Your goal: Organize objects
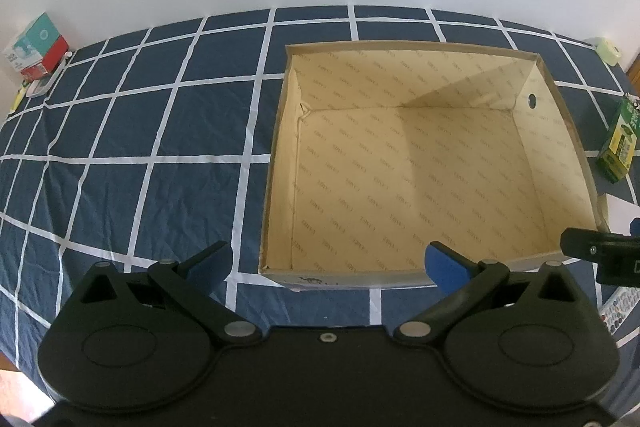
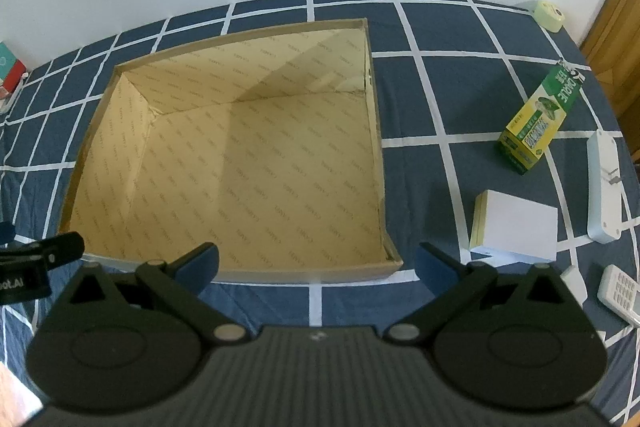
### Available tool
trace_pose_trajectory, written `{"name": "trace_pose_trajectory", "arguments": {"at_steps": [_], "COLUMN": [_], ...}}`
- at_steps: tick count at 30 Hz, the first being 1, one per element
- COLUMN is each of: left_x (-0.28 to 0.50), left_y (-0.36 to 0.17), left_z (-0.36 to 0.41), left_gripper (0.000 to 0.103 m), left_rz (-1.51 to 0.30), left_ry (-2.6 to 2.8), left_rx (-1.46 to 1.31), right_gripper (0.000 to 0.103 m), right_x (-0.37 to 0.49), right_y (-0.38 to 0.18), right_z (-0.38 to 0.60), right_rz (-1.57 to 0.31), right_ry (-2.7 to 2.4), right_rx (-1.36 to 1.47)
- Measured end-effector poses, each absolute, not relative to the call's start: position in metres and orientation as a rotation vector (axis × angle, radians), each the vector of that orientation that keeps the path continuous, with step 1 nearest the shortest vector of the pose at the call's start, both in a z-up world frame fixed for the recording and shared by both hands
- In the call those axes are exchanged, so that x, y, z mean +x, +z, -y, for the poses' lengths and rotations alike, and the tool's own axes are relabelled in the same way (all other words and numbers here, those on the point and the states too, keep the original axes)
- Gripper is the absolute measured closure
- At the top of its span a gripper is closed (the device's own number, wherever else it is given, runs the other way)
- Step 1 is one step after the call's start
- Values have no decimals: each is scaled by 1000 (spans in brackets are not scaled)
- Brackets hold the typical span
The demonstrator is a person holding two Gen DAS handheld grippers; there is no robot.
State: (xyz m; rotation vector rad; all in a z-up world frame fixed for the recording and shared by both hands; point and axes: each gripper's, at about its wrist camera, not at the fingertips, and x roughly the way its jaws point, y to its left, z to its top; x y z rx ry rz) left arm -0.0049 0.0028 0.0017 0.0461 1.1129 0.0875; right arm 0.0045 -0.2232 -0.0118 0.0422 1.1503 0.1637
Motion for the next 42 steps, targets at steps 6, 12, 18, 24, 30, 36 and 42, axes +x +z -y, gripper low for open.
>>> {"name": "trace_pose_trajectory", "arguments": {"at_steps": [6, 12, 18, 24, 30, 36, 42], "left_x": [-8, -10, -11, -10, -9, -10, -15], "left_y": [3, 4, 8, 9, 9, 10, 14], "left_z": [-4, -6, -8, -10, -10, -10, -7], "left_gripper": [0, 0, 0, 0, 0, 0, 0], "left_rz": [-1108, -1102, -1097, -1095, -1096, -1095, -1083], "left_ry": [89, 92, 98, 98, 102, 100, 82], "left_rx": [43, 42, 36, 31, 32, 31, 43], "right_gripper": [0, 0, 0, 0, 0, 0, 0], "right_x": [3, 4, 5, 6, 7, 7, 0], "right_y": [-10, -8, -5, -6, -6, -7, -2], "right_z": [222, 219, 215, 214, 214, 213, 217], "right_rz": [-1145, -1139, -1134, -1135, -1136, -1135, -1121], "right_ry": [168, 175, 182, 185, 186, 187, 175], "right_rx": [42, 39, 31, 28, 28, 28, 43]}}
